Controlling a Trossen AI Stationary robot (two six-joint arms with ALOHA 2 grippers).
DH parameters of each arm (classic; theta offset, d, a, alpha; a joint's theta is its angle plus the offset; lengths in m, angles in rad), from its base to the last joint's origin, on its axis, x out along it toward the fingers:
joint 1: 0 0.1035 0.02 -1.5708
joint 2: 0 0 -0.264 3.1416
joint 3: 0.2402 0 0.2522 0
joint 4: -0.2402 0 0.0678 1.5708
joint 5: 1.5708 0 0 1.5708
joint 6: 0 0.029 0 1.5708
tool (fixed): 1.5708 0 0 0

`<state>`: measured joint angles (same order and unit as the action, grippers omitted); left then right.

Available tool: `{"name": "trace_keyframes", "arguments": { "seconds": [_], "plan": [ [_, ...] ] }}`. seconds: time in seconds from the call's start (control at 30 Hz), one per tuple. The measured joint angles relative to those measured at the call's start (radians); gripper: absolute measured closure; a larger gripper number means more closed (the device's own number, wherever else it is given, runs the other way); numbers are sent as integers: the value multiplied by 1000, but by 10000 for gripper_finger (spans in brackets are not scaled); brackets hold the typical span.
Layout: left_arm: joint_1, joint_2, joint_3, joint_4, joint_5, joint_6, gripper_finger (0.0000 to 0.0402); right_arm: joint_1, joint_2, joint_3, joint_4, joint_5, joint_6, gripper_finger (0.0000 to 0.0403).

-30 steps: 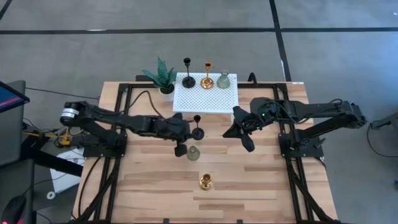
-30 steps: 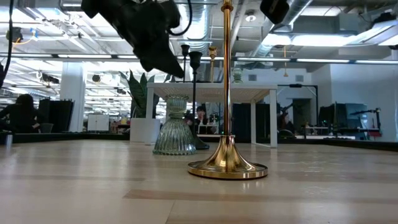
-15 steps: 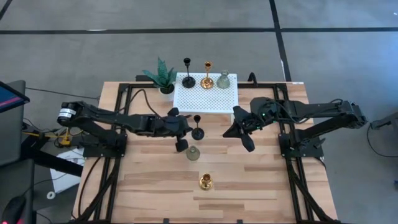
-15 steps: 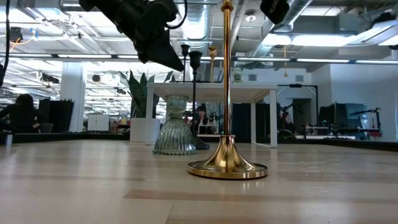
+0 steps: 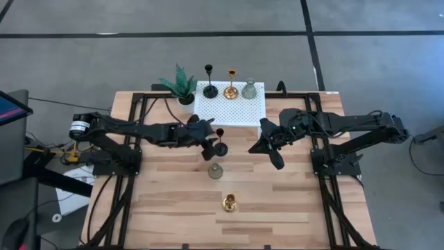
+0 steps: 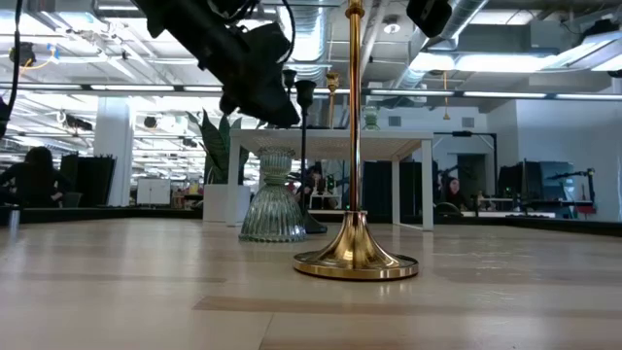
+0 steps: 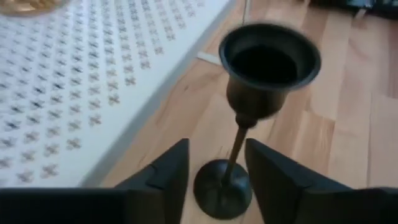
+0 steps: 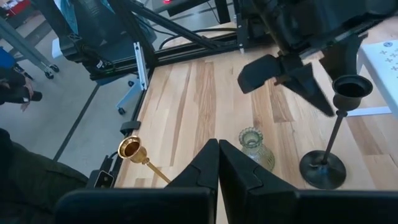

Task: Pick & Place candle stick holders
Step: Align the black candle holder on the shelf with the other black candle holder

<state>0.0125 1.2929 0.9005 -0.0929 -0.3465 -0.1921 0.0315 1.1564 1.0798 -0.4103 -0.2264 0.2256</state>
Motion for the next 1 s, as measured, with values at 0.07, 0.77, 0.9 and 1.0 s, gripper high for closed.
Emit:
{"name": "trace_keyframes", "arguments": {
  "seconds": [0.07, 0.77, 0.9, 1.0],
  "plan": [
    [6, 11, -2, 13, 18, 0, 218, 0, 0, 0, 0, 0, 0, 402],
    [11, 168, -1, 205, 110, 43, 206, -2, 0, 0, -7, 19, 0, 403],
    [10, 153, -1, 207, 107, 44, 253, -2, 0, 0, -9, 19, 0, 403],
    [7, 153, -1, 205, 108, 44, 291, -1, 0, 0, -8, 20, 0, 403]
  ]
}}
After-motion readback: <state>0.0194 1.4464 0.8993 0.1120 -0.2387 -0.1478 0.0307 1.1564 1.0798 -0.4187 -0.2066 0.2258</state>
